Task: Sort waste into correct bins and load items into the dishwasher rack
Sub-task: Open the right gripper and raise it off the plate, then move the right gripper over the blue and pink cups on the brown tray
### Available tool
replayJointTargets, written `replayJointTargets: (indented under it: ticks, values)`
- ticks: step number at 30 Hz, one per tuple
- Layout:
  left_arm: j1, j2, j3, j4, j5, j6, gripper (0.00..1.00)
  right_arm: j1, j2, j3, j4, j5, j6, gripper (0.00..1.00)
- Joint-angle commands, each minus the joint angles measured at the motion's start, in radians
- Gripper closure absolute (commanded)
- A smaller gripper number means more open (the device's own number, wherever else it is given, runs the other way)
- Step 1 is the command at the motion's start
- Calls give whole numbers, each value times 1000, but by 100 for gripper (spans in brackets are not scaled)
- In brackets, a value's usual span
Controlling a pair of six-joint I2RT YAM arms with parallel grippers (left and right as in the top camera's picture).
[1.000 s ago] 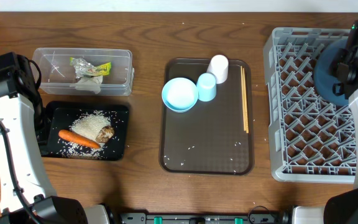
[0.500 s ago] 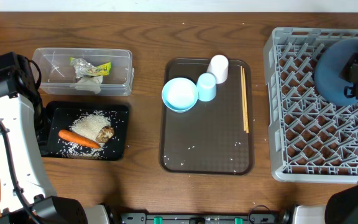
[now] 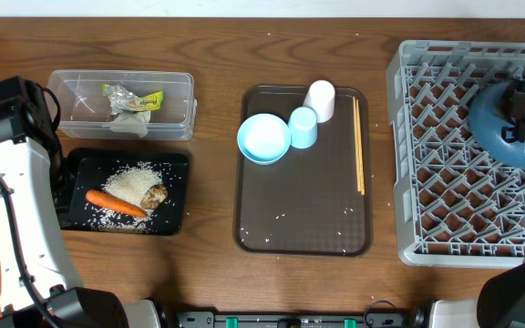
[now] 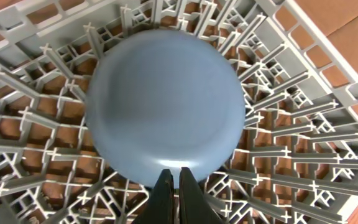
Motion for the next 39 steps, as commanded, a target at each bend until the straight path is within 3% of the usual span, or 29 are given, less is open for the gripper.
replayJointTargets:
  ticks: [1, 4, 11, 14, 15, 16, 21, 24, 32, 39]
  values:
    - [4, 5, -2, -6, -10, -13, 2, -8, 2, 8, -3, -14, 20, 99]
    - [4, 5, -2, -6, -10, -13, 2, 4, -11, 8, -2, -45, 19, 96]
    - [4, 5, -2, -6, -10, -13, 2, 60, -77, 8, 11, -193, 19, 75]
    - [4, 5, -2, -6, -10, -13, 2, 100, -104, 8, 15, -307, 1, 61]
    - [4, 5, -2, -6, -10, -13, 2, 116, -111, 8, 18, -365, -15, 42]
    - [4, 5, -2, -6, -10, -13, 2, 132, -117, 8, 21, -433, -27, 3]
    - [4, 5, -2, -6, -10, -13, 2, 198, -115, 8, 65, -805, -27, 1]
    - [4, 5, -2, -6, -10, -13, 2, 247, -104, 8, 87, -874, -27, 1]
    - [4, 5, -2, -6, -10, -13, 2, 430, -35, 8, 92, -855, -135, 2]
    - [4, 5, -2, -6, -10, -13, 2, 620, 111, 8, 131, -618, -137, 6]
